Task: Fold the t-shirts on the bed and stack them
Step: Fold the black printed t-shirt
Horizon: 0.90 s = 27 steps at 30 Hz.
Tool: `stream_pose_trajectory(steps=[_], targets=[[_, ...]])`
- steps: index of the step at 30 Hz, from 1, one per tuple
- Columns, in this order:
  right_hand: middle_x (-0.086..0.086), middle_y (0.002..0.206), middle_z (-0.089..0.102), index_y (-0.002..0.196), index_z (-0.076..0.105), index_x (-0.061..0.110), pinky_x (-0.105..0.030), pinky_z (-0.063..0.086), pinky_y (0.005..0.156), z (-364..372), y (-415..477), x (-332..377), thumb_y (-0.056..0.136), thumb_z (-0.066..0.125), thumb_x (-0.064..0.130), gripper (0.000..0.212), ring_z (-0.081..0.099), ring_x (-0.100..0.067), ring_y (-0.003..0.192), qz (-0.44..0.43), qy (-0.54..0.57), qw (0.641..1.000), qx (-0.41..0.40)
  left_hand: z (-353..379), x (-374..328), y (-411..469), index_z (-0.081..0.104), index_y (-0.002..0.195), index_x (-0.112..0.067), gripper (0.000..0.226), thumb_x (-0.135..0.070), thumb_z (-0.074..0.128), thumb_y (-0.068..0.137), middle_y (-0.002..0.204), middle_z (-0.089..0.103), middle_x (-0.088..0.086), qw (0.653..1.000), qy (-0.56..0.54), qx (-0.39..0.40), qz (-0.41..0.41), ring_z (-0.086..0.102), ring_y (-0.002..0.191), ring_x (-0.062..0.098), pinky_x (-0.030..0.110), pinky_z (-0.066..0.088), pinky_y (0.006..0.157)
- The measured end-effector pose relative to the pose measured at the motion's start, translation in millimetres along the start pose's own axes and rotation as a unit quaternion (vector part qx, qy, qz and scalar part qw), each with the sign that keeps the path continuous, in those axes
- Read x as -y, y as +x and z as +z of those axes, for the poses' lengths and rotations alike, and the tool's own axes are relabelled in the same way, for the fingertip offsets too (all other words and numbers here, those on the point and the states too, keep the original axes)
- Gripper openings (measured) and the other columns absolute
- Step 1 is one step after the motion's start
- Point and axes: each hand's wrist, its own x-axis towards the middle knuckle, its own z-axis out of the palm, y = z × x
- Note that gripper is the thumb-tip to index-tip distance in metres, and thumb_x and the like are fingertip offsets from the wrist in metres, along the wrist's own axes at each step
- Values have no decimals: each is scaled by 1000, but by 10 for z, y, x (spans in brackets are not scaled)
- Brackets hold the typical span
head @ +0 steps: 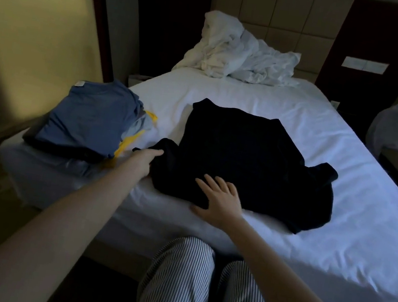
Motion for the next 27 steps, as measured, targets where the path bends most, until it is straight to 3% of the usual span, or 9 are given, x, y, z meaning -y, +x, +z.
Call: stream_pose_trajectory(steps=[4,6,9,16,19,21,22,24,27], targets=[[2,157,16,149,18,29,-40,8,115,33,282,284,95,40,45,60,12,-23,144,-29,-15,999,6,-40,-61,67,50,135,-6,49,-28,60,92,139,50,12,995,-80,64,-15,48,127,30,41,43,97],[1,148,38,142,39,27,-37,24,111,84,262,338,96,40,35,46,32,-23,138,-20,1,1000,-22,-153,-22,65,51,135,-9,43,-30,50,97,137,52,11,983,-169,75,24,49,126,28,37,43,94],[5,110,69,108,71,28,-34,53,84,265,61,396,78,50,36,38,66,-21,102,-27,2,998,-65,-416,158,173,51,136,-15,42,-30,52,97,136,54,7,971,-237,10,38,52,123,24,35,45,90],[-8,122,64,121,63,15,-53,46,92,498,-219,542,80,34,42,57,58,-34,114,-31,-77,996,-33,-385,56,116,46,137,-18,50,-47,45,96,135,53,5,975,-210,-55,46,55,117,26,36,50,86],[-11,124,62,122,62,13,-54,34,100,506,-245,564,76,33,45,64,58,-35,114,-27,-89,996,-15,-76,2,-278,60,115,-20,35,-46,46,96,113,67,1,984,-84,115,110,64,97,14,28,54,74],[-12,124,62,122,62,12,-53,30,100,515,-255,569,74,33,46,66,58,-36,114,-28,-90,996,-13,145,54,-575,56,125,-15,36,-33,38,101,120,63,-5,941,108,273,168,58,110,5,19,46,92],[-13,124,62,122,62,11,-54,33,100,523,-267,567,74,33,45,66,58,-36,115,-29,-90,995,-16,219,91,-680,54,130,-14,37,-31,40,100,126,59,-5,903,231,291,216,53,117,4,16,41,97],[-14,122,63,122,62,11,-54,37,100,529,-296,575,75,34,44,64,58,-36,114,-30,-87,996,-18,273,96,-682,61,121,-13,30,-28,49,98,119,62,-4,843,369,226,318,54,115,9,19,42,94],[-14,120,64,122,62,11,-53,27,100,543,-314,578,75,34,43,64,57,-37,114,-31,-86,996,-13,387,179,-500,64,117,-15,29,-25,43,100,122,62,1,791,441,117,409,54,116,16,22,39,91]])
